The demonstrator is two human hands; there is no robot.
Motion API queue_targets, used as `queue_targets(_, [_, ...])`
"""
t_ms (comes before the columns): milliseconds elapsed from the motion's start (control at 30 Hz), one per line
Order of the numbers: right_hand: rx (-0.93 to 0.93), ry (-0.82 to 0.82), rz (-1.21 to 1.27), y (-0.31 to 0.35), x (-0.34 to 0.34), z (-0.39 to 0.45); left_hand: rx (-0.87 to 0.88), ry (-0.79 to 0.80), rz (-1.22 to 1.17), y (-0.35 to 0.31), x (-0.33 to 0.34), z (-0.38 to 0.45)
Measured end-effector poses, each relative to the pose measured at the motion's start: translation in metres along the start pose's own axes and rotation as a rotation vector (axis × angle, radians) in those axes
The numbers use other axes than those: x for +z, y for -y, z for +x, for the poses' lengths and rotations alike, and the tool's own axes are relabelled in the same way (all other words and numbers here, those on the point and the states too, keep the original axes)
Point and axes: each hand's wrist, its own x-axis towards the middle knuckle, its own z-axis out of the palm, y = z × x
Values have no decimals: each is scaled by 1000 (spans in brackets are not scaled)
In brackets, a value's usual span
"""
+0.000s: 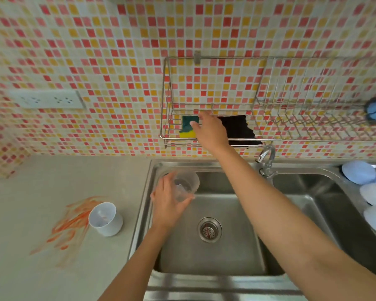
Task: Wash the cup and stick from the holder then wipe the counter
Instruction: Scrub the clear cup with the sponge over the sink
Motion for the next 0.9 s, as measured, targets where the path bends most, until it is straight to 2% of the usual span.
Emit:
queue_targets(167, [226,25,-148,13,11,16,26,23,3,11,-1,-2])
queue_targets(367, [275,57,-161,11,20,28,2,38,-16,21,1,2])
queue_targets(467, [268,84,-1,9,21,34,-15,58,-37,23,5,4])
queue_targets(633, [183,-57,265,6,18,33,5,70,-40,25,8,8])
queue_targets(700, [186,-72,505,6,8,28,14,74,-33,25,8,10])
queue_targets(800, [230,-31,1005,3,-14,7,23,89,-33,30,8,11])
queue_targets(900, [217,-43,1206,-13,-31,-29,34,124,-65,37,10,8])
